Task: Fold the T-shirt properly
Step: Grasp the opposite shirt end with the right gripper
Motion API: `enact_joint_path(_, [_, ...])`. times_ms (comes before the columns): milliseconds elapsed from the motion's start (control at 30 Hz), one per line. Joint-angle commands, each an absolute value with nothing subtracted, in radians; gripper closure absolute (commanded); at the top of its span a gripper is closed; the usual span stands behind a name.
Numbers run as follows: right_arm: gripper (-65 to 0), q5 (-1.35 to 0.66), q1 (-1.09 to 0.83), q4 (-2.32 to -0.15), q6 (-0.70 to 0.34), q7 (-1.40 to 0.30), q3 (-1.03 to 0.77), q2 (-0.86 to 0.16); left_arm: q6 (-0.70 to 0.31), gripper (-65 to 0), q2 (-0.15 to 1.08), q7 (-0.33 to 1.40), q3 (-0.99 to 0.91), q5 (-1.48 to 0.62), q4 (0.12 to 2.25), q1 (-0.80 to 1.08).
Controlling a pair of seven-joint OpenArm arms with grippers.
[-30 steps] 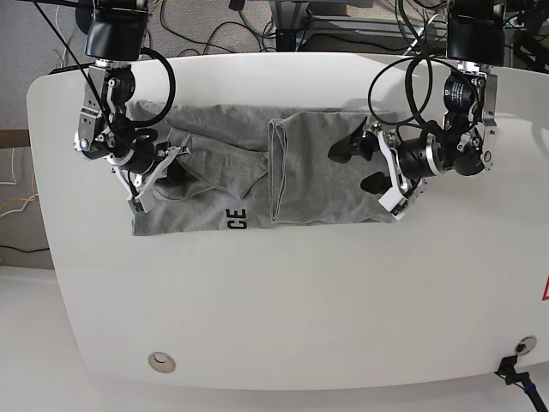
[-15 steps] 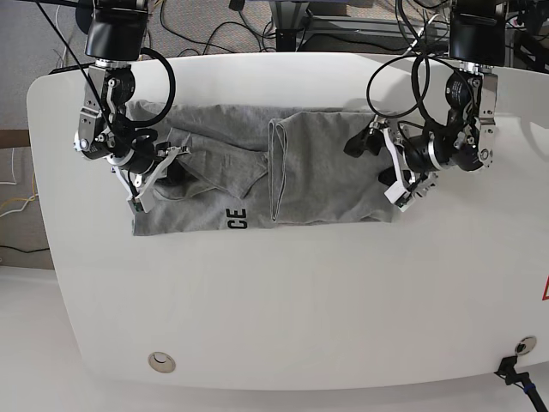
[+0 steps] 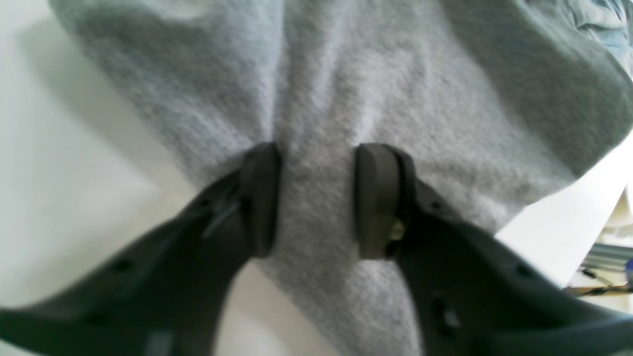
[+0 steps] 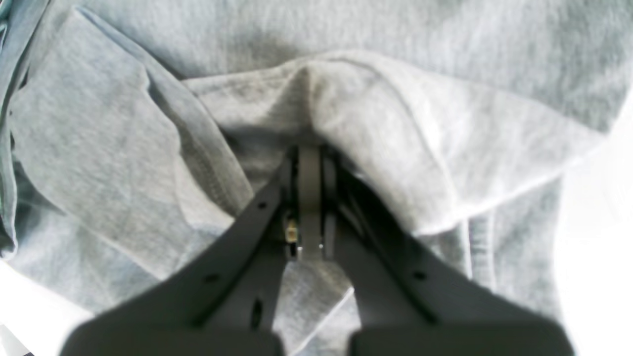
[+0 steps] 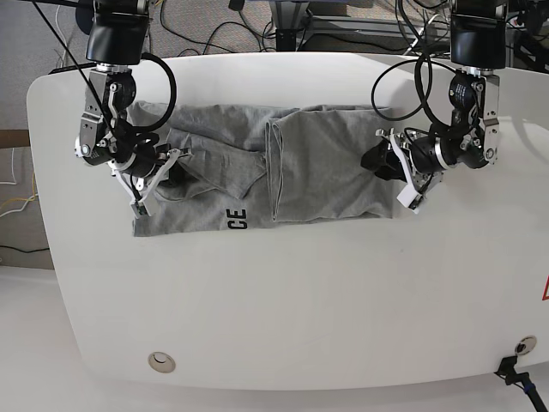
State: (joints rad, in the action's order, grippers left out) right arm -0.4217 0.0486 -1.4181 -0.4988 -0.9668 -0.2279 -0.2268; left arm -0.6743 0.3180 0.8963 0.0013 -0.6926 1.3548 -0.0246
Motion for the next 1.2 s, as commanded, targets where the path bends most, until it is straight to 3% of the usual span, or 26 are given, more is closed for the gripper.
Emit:
enact_joint_path(0, [0.0,-0.375,0.045,-1.417,-0.492,-1.012,-0.228,-0.237,-0.677,-13.7,0.320,0.905,-0.044,-0.714,1.359,-0.031])
enact_joint_path(67, [0.0,-0.377,0.045,-1.425,-0.492,-1.012,-0.228,-0.237,-0.677,-11.0,0.320,0.905,-0.059,-0.711,1.357,-0.031])
enact_joint_path(300, [-1.8,-0.377,0.053,-1.512,-0.489,-1.013,-0.234,-0.237,-0.671,-11.2,0.323,0.906,-0.058,-0.710,1.356,-0.028])
enact_joint_path(533, [-36.6,-0.377,0.079,-1.675,-0.490,-1.013,-0.329,-0.242,-0.673,-11.3,0.326,0.909,-0.056,-0.708,1.356,-0.028])
enact_joint_path(633, [-47.9,-0.377,0.108,-1.701,-0.490,-1.053,-0.387,-0.243,-0.674,-11.3,0.328,0.911,-0.056,-0.708,1.356,-0.028])
enact_joint_path(767, [-57.7,-0.381,0.105,-1.679,-0.493,-1.066,-0.484,-0.242,-0.674,-11.3,0.328,0.911,-0.056,-0.708,1.356,-0.028])
enact_joint_path(1167, [-60.0,-0.768,0.087,-1.291,-0.573,-1.067,-0.533,-0.372,-0.676,-11.3,0.349,0.911,-0.056,-0.708,1.357,-0.021])
